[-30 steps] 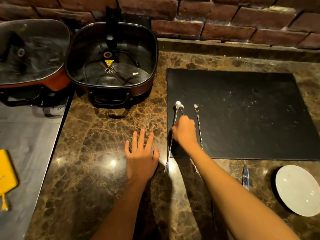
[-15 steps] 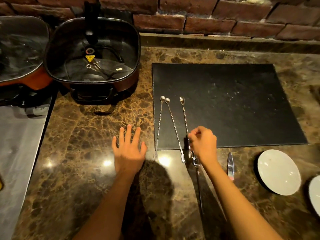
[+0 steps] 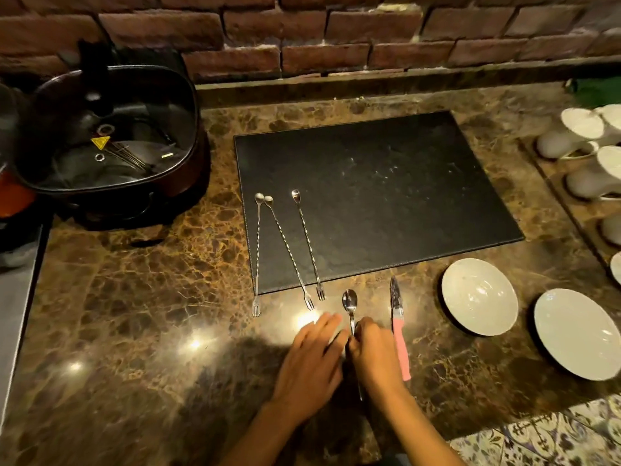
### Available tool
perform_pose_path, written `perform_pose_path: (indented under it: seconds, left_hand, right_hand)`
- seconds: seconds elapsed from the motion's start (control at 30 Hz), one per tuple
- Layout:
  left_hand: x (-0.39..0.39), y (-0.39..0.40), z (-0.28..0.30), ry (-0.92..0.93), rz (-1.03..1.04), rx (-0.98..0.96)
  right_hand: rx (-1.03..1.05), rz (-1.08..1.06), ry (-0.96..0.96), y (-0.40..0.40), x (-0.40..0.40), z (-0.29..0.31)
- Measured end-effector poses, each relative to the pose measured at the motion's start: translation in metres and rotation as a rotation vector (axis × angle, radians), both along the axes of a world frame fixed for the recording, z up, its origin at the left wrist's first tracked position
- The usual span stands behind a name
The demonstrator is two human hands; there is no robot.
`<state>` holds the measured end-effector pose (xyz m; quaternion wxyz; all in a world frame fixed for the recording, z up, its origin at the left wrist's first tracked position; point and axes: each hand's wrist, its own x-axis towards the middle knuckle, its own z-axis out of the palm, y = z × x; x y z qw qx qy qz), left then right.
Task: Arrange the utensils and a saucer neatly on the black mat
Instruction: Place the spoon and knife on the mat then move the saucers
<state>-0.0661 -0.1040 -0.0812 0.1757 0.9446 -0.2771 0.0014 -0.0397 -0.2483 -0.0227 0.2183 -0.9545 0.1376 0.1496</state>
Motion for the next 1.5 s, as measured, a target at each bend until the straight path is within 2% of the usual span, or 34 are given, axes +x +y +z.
perform_pose_path:
  seconds: [0.17,0.3,0.43,0.63,0.83,0.97,1.07,1.17,1.33,1.43,1.5]
  left_hand:
    - [0.006,-0.007,-0.002,0.072,-0.055,0.185]
    - [0.006,-0.009,-0.003,0.103,-0.036,0.207]
    - [0.009,-0.008,0.002,0.152,-0.05,0.216]
    - [0.011,-0.009,0.009,0.217,-0.06,0.238]
    - [0.01,-0.01,0.009,0.234,-0.045,0.247]
    - [0.01,-0.013,0.009,0.235,-0.031,0.263]
    - [0.018,-0.03,0.01,0.255,-0.031,0.274]
    - [0.034,-0.068,0.022,0.278,-0.06,0.274]
    - [0.048,-0.082,0.021,0.29,0.001,0.225]
    - [0.053,-0.087,0.02,0.318,0.01,0.182]
    - [0.056,-0.088,0.015,0.325,0.014,0.178]
  right_hand:
    - [0.049,-0.072,-0.047,-0.025,0.027,0.009]
    - [0.061,-0.036,-0.125,-0.027,0.099,0.018]
    - [0.052,-0.043,-0.104,-0.015,0.17,0.02]
    - [-0.016,-0.008,-0.045,-0.01,0.213,0.006]
    - [0.112,-0.089,-0.095,-0.026,0.193,0.014]
    - [0.096,-0.123,-0.17,-0.063,0.113,0.027]
    - [-0.009,-0.149,-0.071,-0.081,0.034,0.022]
    - [0.002,-0.193,0.066,-0.087,-0.008,0.005]
    - [0.124,-0.226,0.096,-0.074,-0.008,0.002]
    - [0.157,-0.25,-0.011,-0.084,0.015,0.01]
    - [0.118,-0.174,-0.097,-0.09,0.046,0.015]
